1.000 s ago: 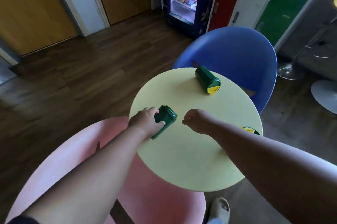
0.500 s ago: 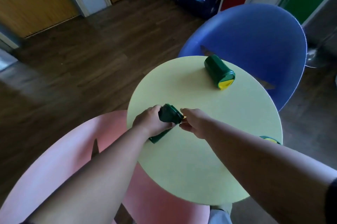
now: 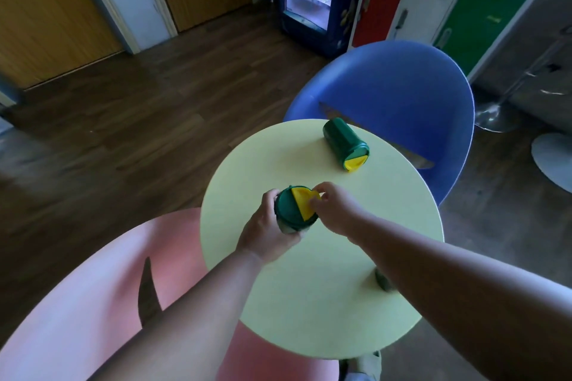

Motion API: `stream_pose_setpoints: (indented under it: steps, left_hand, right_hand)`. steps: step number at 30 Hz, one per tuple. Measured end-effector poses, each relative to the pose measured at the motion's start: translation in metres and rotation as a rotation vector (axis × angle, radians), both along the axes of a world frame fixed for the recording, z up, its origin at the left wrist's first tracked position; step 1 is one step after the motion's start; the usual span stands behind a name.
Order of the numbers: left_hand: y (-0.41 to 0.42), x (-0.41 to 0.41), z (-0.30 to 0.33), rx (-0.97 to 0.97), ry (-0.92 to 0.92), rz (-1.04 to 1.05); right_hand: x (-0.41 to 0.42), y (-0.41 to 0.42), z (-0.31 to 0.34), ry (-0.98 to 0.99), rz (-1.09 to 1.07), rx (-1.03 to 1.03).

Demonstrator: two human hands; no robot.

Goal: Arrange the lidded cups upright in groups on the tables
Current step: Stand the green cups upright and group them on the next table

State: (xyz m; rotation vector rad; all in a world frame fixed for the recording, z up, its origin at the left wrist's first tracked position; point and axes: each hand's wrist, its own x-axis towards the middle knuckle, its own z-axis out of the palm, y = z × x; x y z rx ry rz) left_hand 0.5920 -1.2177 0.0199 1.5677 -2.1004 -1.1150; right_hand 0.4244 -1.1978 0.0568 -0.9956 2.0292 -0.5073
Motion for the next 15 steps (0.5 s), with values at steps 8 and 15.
stream_pose_setpoints:
  steps: [8,15]
  left_hand:
    - [0.013,0.002,-0.006,-0.041,-0.049,-0.078]
    - [0.004,0.004,0.001,-0.019,-0.078,-0.137]
  right_hand:
    - [-0.001,0.018,-0.004,0.024,0.064,-0.032]
    - [-0.014,0.025,0.017,0.103,0.167,-0.028]
